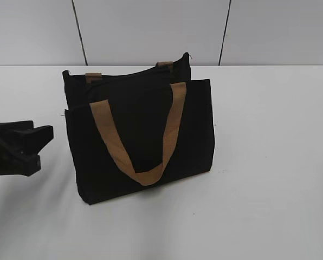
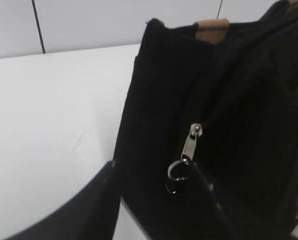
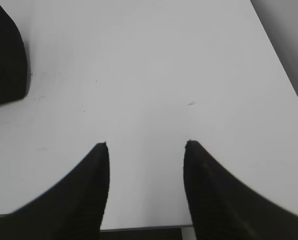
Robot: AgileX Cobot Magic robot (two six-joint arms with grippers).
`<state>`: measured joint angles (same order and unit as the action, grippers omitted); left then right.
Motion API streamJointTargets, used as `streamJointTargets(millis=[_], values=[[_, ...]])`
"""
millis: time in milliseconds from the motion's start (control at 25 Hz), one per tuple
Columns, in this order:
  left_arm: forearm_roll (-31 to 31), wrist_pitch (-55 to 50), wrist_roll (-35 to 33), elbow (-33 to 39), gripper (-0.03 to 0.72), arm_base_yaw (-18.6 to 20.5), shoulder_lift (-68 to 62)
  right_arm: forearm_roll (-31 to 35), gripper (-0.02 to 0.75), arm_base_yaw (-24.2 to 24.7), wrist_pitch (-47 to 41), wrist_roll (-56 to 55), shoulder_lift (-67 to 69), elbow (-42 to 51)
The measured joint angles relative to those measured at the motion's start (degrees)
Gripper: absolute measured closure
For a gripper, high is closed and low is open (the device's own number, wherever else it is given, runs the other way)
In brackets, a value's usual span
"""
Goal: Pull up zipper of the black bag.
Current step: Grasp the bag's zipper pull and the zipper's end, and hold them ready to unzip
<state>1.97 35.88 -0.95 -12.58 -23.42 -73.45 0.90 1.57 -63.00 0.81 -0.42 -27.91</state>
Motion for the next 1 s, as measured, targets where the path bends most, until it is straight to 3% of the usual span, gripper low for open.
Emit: streamJointTargets(millis=[360,600,800,1000], values=[[1.41,1.80,0.05,0.00,0.358,0.00,-9.71,0.00,0.357,0.00,0.00,0.00,0.00,0.00],[1.70,8.68,0.05,0.00,0.355,0.00,-13.89,0.00,0.357,0.00,0.00,0.00,0.00,0.00],[3.44,13.57,0.05,-0.05,0.265,0.00,-19.17,0.00,0.357,0.00,0.00,0.00,0.00,0.00],[3.69,20.70,0.05,-0.05,0.241,-0.05,-24.57,0.00,0.357,0.00,0.00,0.00,0.00,0.00]])
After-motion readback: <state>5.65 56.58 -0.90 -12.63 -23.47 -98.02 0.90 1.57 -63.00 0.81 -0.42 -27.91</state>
